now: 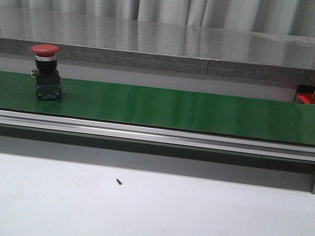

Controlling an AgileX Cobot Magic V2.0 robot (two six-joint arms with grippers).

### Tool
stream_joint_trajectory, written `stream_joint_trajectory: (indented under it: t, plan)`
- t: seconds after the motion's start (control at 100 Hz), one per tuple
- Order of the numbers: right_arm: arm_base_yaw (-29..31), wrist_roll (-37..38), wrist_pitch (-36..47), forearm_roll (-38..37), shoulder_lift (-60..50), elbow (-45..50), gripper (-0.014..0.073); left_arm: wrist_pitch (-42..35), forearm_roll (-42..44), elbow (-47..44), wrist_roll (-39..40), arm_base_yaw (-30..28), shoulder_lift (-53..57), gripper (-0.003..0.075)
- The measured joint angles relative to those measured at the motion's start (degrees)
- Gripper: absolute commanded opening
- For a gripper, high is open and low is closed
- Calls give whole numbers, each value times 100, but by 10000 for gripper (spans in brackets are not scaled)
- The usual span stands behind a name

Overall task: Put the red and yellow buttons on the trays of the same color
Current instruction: 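Carry the red button into the red tray and open the right gripper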

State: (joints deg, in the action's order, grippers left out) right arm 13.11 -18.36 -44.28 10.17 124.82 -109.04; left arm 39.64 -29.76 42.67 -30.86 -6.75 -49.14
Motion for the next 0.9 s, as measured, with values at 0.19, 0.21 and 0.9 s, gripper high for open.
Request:
stream_joint_trajectory:
  t: [0.19,0.21,0.9]
  plan:
    - [0,0,8,-64,236,0,169,-21,0,0,0,0,0,-20]
    - [0,0,8,-75,273,0,169,-21,0,0,0,0,0,-20]
    - [0,159,6,-86,159,0,452,-34,-10,0,0,0,0,-20]
